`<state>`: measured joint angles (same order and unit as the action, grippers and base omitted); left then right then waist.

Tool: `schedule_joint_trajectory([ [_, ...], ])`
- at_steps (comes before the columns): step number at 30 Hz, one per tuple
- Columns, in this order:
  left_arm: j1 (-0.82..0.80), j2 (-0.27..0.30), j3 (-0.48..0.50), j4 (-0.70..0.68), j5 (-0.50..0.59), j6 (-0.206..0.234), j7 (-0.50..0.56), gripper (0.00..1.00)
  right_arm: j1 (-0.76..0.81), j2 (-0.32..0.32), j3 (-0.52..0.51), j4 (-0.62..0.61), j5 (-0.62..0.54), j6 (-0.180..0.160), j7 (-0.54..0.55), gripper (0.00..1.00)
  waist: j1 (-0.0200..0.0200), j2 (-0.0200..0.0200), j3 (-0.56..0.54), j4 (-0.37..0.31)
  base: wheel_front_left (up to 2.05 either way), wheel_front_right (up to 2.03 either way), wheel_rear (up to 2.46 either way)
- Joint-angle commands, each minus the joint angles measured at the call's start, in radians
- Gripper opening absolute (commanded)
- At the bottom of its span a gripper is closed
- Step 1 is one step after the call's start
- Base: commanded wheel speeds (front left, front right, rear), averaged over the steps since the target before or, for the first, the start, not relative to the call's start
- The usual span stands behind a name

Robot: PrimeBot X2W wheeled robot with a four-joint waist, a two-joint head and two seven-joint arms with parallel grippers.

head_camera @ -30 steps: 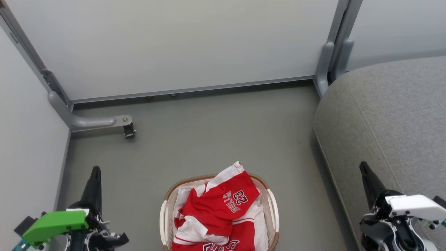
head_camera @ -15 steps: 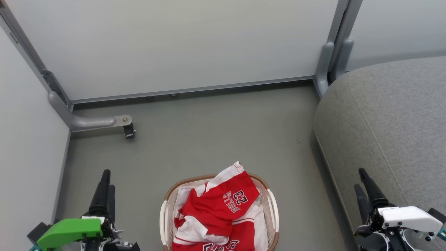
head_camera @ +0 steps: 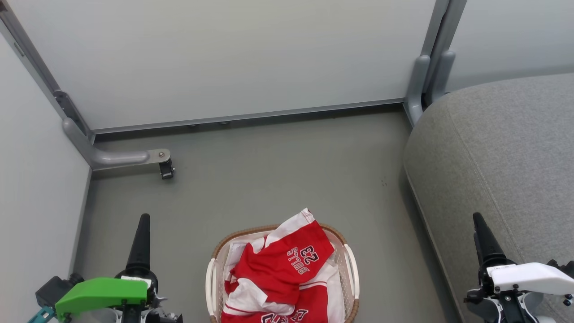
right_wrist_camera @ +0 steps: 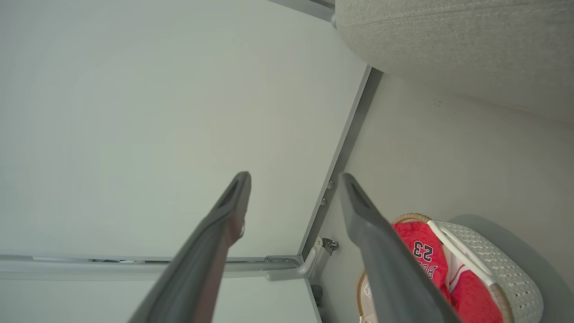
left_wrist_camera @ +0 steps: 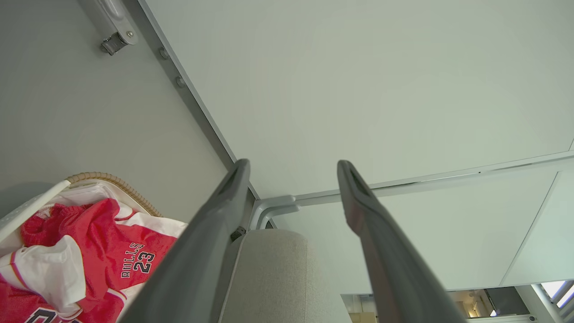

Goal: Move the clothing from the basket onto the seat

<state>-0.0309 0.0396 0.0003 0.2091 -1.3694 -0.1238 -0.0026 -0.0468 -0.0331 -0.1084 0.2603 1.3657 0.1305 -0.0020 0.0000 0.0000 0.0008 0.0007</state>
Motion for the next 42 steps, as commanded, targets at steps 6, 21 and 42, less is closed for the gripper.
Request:
schedule_joint_trajectory([
  [6,-0.001,0.006,-0.022,-0.052,0.145,0.018,-0.031,1.0,0.007,-0.01,0.005,-0.043,-0.138,0.0,-0.031,1.0,0.0,0.0,-0.001,0.001,0.0,0.0,0.0],
  [21,0.026,0.007,-0.082,-0.093,0.46,0.032,-0.083,1.0,0.026,-0.012,0.025,-0.066,-0.404,0.0,-0.083,1.0,0.0,0.0,-0.003,0.004,0.0,0.0,0.0],
  [42,0.054,0.01,-0.13,-0.053,0.743,0.076,-0.144,1.0,0.05,-0.015,0.076,-0.09,-0.736,0.0,-0.144,1.0,0.0,0.0,-0.008,0.008,0.0,0.0,0.0],
])
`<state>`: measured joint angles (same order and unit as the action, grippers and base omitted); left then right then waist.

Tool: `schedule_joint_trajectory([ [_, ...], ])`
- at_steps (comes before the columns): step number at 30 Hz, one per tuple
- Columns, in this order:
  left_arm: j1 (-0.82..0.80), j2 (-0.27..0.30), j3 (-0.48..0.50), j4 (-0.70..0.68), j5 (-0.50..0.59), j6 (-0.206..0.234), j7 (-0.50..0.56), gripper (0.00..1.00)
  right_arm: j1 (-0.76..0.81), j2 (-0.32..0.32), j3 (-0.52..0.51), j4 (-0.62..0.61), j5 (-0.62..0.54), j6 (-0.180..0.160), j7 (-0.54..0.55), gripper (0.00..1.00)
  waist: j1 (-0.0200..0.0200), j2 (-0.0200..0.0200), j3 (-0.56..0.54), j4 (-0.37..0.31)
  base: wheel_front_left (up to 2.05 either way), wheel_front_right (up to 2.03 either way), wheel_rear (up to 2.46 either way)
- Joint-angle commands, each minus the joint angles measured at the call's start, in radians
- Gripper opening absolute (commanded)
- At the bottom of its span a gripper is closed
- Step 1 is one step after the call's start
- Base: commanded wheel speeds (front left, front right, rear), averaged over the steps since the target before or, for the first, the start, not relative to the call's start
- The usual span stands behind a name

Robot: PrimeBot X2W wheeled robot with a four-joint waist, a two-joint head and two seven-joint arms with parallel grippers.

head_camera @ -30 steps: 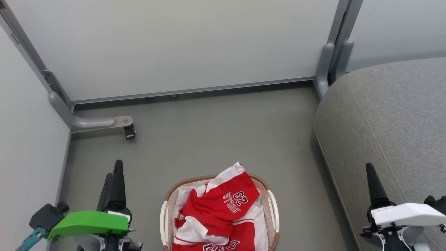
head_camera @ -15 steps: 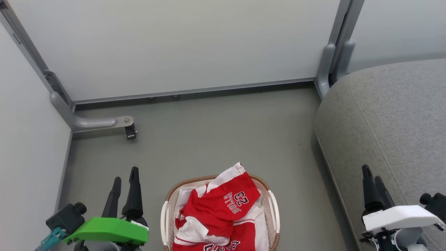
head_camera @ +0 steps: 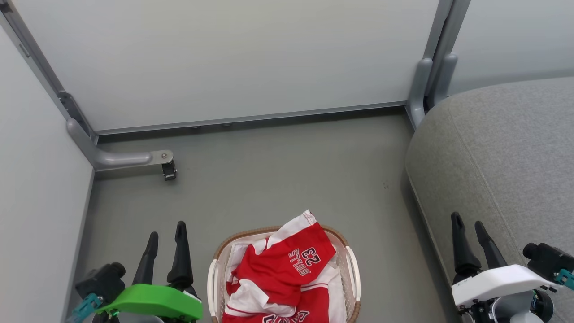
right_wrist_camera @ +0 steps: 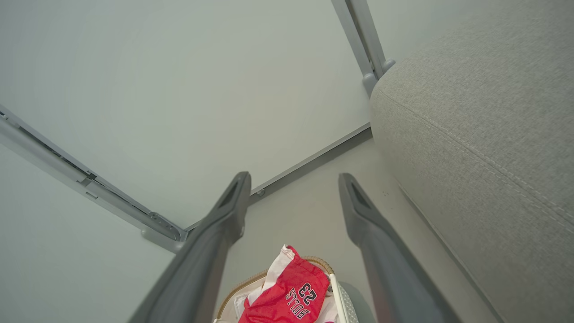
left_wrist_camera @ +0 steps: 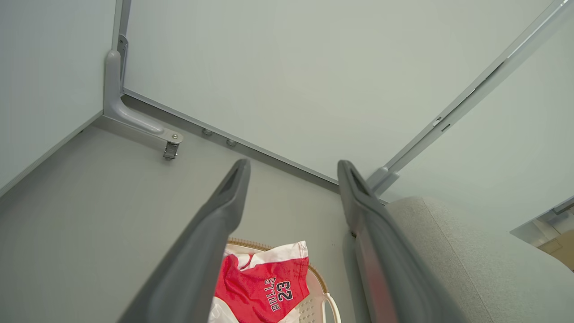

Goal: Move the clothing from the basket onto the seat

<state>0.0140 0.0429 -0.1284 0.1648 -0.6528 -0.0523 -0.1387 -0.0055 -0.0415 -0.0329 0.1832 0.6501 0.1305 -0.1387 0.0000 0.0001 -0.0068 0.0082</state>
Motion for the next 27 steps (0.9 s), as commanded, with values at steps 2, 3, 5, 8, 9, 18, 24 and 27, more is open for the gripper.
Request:
schedule_joint_trajectory([
  [2,0.014,0.006,-0.006,-0.004,0.048,0.008,-0.013,1.0,0.012,-0.006,0.006,-0.013,-0.046,0.0,-0.014,1.0,0.0,-0.0001,-0.001,0.0,0.0,0.0,0.0],
  [3,0.016,0.007,-0.008,-0.003,0.058,0.009,-0.016,1.0,0.013,-0.006,0.007,-0.013,-0.059,0.0,-0.016,1.0,0.0,-0.0001,-0.002,0.001,0.0,0.0,0.0],
  [5,0.02,0.007,-0.011,-0.001,0.081,0.009,-0.02,1.0,0.015,-0.007,0.012,-0.012,-0.09,0.0,-0.021,1.0,0.0,-0.0001,-0.004,0.0,0.0,0.0,0.0],
  [8,0.024,0.007,-0.015,0.003,0.11,0.013,-0.028,1.0,0.015,-0.007,0.021,-0.015,-0.14,0.0,-0.028,1.0,0.0,-0.0001,-0.007,0.0,0.0,0.0,0.0],
  [9,0.026,0.007,-0.016,0.004,0.12,0.014,-0.03,1.0,0.015,-0.007,0.022,-0.015,-0.153,0.0,-0.031,1.0,0.0,-0.0001,-0.008,0.0,0.0,0.0,0.0],
  [18,0.035,0.008,-0.024,0.023,0.199,0.028,-0.051,1.0,0.02,-0.008,0.04,-0.017,-0.258,0.0,-0.052,1.0,0.0,-0.0001,-0.011,0.002,0.0,0.0,0.0],
  [24,0.037,0.008,-0.031,0.032,0.245,0.036,-0.065,1.0,0.021,-0.009,0.05,-0.013,-0.313,0.0,-0.065,1.0,0.0,-0.0001,-0.01,0.003,0.0,0.0,0.0],
  [27,0.038,0.008,-0.037,0.038,0.269,0.038,-0.071,1.0,0.022,-0.009,0.052,-0.011,-0.339,0.0,-0.072,1.0,0.0,-0.0001,-0.009,0.004,0.0,0.0,0.0],
])
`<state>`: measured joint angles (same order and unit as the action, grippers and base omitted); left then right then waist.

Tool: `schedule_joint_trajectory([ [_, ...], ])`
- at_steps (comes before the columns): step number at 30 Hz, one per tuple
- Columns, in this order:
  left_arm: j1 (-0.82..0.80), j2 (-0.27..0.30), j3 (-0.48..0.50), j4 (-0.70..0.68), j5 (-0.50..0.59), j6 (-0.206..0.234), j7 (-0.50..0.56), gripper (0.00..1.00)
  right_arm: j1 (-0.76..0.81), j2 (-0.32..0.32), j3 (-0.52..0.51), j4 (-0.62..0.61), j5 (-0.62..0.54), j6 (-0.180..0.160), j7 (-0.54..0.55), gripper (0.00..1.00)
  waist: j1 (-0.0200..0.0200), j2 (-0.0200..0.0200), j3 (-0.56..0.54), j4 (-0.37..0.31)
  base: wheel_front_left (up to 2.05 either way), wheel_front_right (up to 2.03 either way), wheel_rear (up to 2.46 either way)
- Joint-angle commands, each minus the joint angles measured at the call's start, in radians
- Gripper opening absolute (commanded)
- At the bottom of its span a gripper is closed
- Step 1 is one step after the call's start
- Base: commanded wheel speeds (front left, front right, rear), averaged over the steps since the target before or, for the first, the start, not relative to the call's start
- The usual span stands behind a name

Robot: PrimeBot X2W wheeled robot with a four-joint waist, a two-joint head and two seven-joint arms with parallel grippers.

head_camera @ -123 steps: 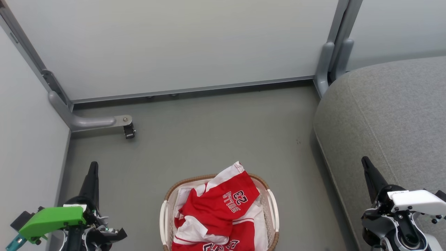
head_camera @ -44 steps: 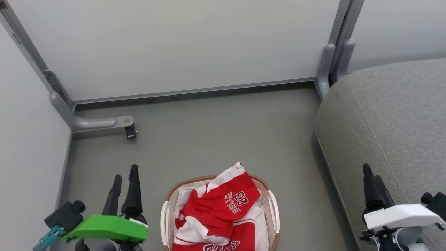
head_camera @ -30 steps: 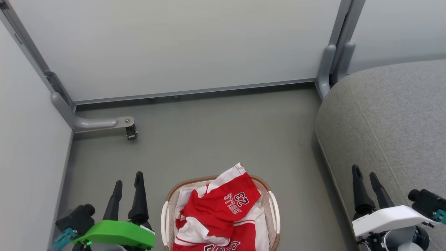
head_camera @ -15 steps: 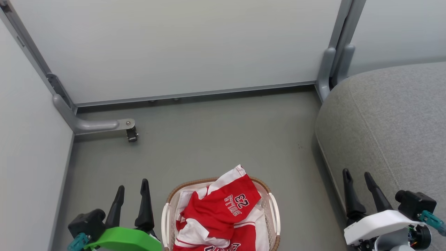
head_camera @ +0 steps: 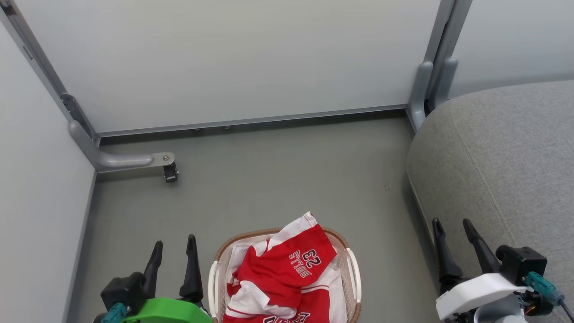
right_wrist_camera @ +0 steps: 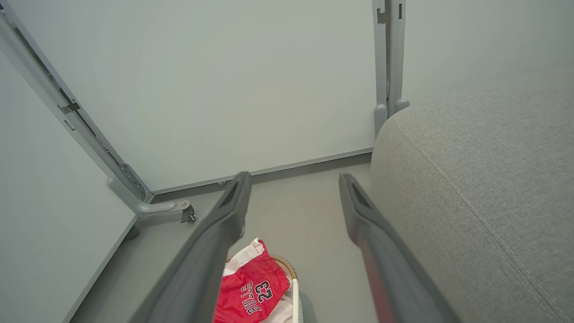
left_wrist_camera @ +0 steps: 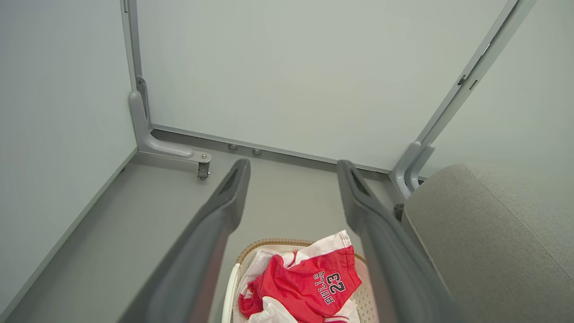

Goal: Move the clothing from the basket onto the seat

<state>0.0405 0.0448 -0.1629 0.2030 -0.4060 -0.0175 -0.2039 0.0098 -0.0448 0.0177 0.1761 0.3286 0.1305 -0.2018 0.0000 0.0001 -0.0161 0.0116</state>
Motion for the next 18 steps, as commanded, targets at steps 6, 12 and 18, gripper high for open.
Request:
schedule_joint_trajectory([
  [6,0.011,0.007,-0.012,0.014,0.057,0.009,-0.019,1.0,0.008,-0.006,0.006,-0.002,-0.065,0.0,-0.022,1.0,0.0,-0.0001,0.004,0.002,0.0,0.0,0.0],
  [12,0.009,0.007,-0.02,0.024,0.095,0.01,-0.03,1.0,0.009,-0.007,0.01,0.002,-0.111,0.0,-0.032,1.0,0.0,-0.0001,0.006,0.005,0.0,0.0,0.0],
  [18,0.008,0.008,-0.028,0.039,0.13,0.013,-0.041,1.0,0.013,-0.007,0.012,0.006,-0.151,0.0,-0.043,1.0,0.0,-0.0001,0.009,0.006,0.0,0.0,0.0],
])
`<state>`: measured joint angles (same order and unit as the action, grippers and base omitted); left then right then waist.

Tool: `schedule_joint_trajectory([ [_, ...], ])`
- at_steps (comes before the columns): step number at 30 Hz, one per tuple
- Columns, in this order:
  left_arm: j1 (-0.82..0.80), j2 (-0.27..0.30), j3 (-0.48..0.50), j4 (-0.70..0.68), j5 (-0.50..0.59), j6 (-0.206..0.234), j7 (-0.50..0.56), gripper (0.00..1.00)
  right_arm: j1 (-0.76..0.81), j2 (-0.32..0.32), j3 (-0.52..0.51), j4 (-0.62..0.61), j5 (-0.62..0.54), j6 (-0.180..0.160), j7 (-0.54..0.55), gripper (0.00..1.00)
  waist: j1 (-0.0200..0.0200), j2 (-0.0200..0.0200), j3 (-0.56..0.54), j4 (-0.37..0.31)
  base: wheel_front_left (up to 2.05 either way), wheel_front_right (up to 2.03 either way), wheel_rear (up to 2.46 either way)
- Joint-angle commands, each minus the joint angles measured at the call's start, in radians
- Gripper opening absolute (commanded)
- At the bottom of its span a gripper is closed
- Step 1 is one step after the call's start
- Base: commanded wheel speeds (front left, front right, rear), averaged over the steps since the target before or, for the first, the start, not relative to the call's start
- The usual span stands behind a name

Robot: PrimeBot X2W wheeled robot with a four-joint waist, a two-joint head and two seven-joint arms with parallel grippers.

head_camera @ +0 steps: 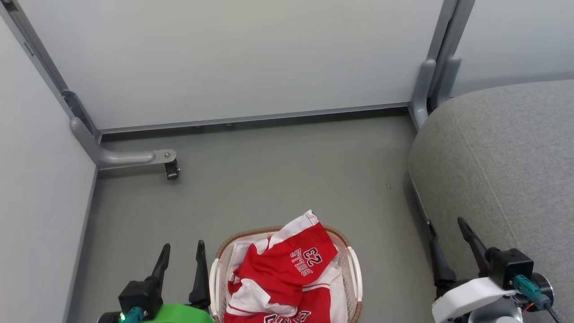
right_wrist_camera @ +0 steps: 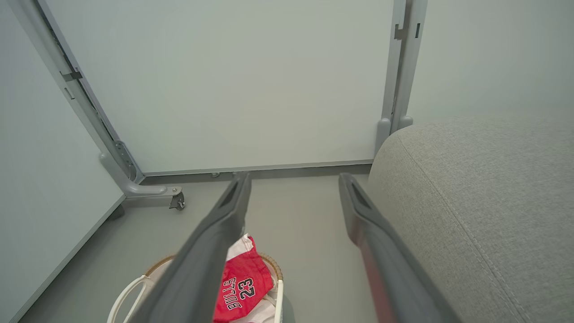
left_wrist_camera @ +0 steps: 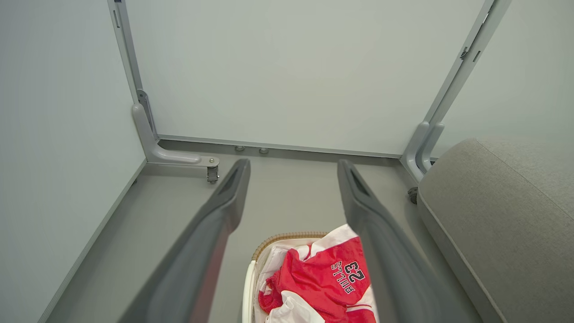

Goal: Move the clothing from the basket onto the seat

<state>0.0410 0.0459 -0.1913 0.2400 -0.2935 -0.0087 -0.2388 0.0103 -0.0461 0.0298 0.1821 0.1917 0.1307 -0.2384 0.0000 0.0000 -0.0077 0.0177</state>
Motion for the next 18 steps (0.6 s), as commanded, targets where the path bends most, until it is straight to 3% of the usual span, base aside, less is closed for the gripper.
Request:
schedule_joint_trajectory([
  [1,0.007,0.007,-0.001,0.003,0.021,0.006,-0.008,1.0,0.012,-0.006,0.001,0.0,-0.022,0.0,-0.009,1.0,0.0,0.0,0.001,0.0,0.0,0.0,0.0],
  [18,0.001,0.007,-0.018,0.022,0.067,0.008,-0.026,1.0,0.01,-0.007,0.004,0.013,-0.092,0.0,-0.028,1.0,0.0,0.0,0.006,0.006,0.0,0.0,0.0],
])
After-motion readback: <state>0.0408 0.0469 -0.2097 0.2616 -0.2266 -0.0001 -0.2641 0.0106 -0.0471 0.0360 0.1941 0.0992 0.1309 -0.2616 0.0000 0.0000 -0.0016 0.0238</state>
